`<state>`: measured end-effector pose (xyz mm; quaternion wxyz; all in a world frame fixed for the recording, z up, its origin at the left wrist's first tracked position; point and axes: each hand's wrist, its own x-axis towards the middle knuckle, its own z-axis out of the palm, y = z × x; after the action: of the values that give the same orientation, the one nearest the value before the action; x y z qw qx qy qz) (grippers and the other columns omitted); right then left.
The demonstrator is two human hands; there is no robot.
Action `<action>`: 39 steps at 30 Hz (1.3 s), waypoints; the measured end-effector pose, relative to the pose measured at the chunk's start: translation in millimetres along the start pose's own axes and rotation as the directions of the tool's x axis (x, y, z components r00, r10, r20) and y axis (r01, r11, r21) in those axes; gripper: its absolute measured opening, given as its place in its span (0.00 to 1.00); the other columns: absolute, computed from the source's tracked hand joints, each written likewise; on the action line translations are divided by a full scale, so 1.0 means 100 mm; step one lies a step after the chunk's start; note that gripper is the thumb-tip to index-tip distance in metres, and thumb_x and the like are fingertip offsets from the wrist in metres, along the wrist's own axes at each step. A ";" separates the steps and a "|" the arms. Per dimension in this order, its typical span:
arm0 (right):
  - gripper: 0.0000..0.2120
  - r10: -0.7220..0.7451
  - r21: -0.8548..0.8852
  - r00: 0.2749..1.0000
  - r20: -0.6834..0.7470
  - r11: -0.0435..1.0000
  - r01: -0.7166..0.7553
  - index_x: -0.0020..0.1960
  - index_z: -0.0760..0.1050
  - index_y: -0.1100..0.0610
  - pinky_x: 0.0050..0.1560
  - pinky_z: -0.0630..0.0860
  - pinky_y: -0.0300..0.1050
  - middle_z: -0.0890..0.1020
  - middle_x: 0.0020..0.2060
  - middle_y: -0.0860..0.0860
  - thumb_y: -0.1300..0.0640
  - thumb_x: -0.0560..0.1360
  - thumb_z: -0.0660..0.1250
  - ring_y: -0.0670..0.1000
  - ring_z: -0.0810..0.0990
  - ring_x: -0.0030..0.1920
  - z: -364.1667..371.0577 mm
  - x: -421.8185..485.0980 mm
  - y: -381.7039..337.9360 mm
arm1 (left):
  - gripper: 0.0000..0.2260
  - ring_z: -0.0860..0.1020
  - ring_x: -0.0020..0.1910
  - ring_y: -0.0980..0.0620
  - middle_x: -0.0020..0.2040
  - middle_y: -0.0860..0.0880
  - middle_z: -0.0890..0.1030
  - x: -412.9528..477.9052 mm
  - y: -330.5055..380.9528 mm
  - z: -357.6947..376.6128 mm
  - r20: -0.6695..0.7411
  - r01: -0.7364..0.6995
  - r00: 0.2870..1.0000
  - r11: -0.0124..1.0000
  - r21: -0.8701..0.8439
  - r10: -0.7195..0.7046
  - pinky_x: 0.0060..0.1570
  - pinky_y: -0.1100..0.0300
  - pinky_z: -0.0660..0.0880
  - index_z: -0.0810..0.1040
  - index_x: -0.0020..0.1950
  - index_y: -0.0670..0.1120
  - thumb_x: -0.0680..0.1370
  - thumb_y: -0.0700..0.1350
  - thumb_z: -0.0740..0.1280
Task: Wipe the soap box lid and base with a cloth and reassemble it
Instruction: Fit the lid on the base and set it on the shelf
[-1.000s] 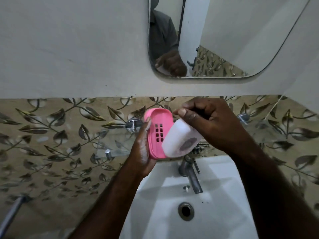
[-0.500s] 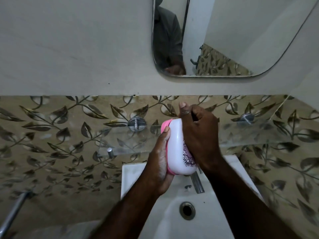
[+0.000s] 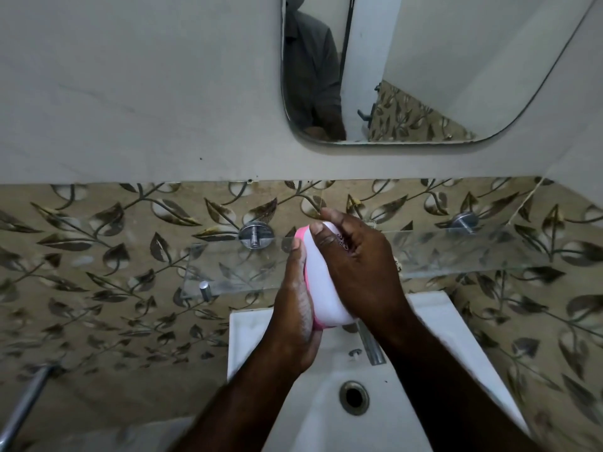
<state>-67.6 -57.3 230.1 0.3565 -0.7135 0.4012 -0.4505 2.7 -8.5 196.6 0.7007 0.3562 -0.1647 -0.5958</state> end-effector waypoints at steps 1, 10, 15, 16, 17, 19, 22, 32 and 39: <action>0.18 0.001 0.003 1.000 0.003 1.000 -0.001 0.63 0.79 0.53 0.64 0.74 0.48 0.82 0.60 0.47 0.48 0.75 0.66 0.43 0.79 0.60 0.01 0.00 0.01 | 0.28 0.80 0.61 0.48 0.62 0.45 0.81 -0.01 -0.01 0.00 -0.010 0.004 1.000 1.000 0.001 -0.004 0.64 0.47 0.73 0.75 0.68 0.47 0.75 0.63 0.59; 0.21 -0.011 -0.046 0.997 0.078 0.999 0.014 0.69 0.74 0.52 0.70 0.69 0.46 0.76 0.67 0.47 0.45 0.79 0.63 0.42 0.73 0.67 0.09 0.14 -0.06 | 0.24 0.82 0.57 0.48 0.59 0.47 0.83 0.02 0.17 0.02 -0.016 0.001 1.000 0.998 0.063 0.000 0.59 0.47 0.76 0.77 0.64 0.51 0.74 0.62 0.61; 0.43 -0.035 -0.139 0.941 0.338 0.987 0.086 0.77 0.58 0.46 0.68 0.47 0.23 0.55 0.77 0.44 0.34 0.67 0.68 0.35 0.52 0.75 0.14 0.01 0.06 | 0.25 0.83 0.54 0.42 0.58 0.38 0.82 0.16 0.38 -0.18 -0.123 -0.031 0.992 0.999 -0.039 0.026 0.52 0.44 0.80 0.76 0.65 0.42 0.80 0.59 0.56; 0.45 -0.049 -0.153 0.922 0.384 0.981 0.116 0.77 0.58 0.47 0.66 0.47 0.20 0.54 0.77 0.42 0.36 0.66 0.72 0.31 0.51 0.73 0.15 -0.03 0.12 | 0.25 0.84 0.51 0.41 0.55 0.39 0.84 0.19 0.43 -0.23 -0.171 -0.039 0.985 0.999 -0.006 0.037 0.48 0.44 0.81 0.76 0.65 0.42 0.80 0.60 0.57; 0.45 -0.064 -0.162 0.903 0.424 0.976 0.145 0.77 0.59 0.47 0.68 0.49 0.22 0.54 0.76 0.42 0.38 0.66 0.75 0.31 0.51 0.73 0.17 -0.06 0.19 | 0.24 0.85 0.47 0.43 0.50 0.40 0.85 0.21 0.48 -0.25 -0.208 -0.032 0.977 0.999 0.040 0.039 0.42 0.47 0.83 0.77 0.64 0.42 0.81 0.59 0.57; 0.45 -0.081 -0.205 0.889 0.452 0.960 0.192 0.77 0.59 0.48 0.72 0.53 0.29 0.54 0.78 0.46 0.42 0.66 0.77 0.38 0.53 0.75 0.21 -0.09 0.29 | 0.19 0.85 0.37 0.46 0.42 0.43 0.86 0.23 0.51 -0.29 -0.290 -0.046 0.951 0.975 0.218 0.109 0.30 0.54 0.81 0.78 0.60 0.43 0.82 0.55 0.57; 0.42 -0.069 -0.211 0.903 0.424 0.962 0.173 0.77 0.59 0.49 0.69 0.53 0.25 0.52 0.78 0.47 0.51 0.69 0.77 0.40 0.54 0.75 0.22 -0.08 0.33 | 0.11 0.84 0.44 0.46 0.51 0.42 0.84 0.33 0.47 -0.40 -0.286 -0.190 0.878 0.826 0.530 0.385 0.42 0.51 0.82 0.76 0.62 0.48 0.82 0.48 0.61; 0.37 -0.098 -0.416 0.938 0.332 0.878 0.239 0.76 0.61 0.54 0.74 0.53 0.38 0.55 0.78 0.55 0.49 0.72 0.72 0.52 0.55 0.78 0.23 -0.09 0.41 | 0.09 0.82 0.41 0.64 0.44 0.52 0.85 0.28 0.40 -0.49 0.095 -0.332 0.812 0.321 0.887 0.577 0.42 0.67 0.77 0.82 0.55 0.46 0.77 0.43 0.67; 0.38 -0.086 -0.413 0.934 0.346 0.880 0.234 0.78 0.57 0.53 0.72 0.48 0.35 0.51 0.79 0.55 0.51 0.73 0.71 0.51 0.50 0.78 0.26 -0.08 0.38 | 0.15 0.83 0.44 0.50 0.46 0.46 0.85 0.31 0.37 -0.51 0.119 -0.346 0.796 0.285 0.894 0.594 0.47 0.50 0.79 0.82 0.55 0.44 0.75 0.50 0.64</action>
<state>-55.2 -62.7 184.9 0.2037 -0.8702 0.3701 -0.2535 69.9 -21.0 181.0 0.5670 0.6683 -0.4619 -0.1365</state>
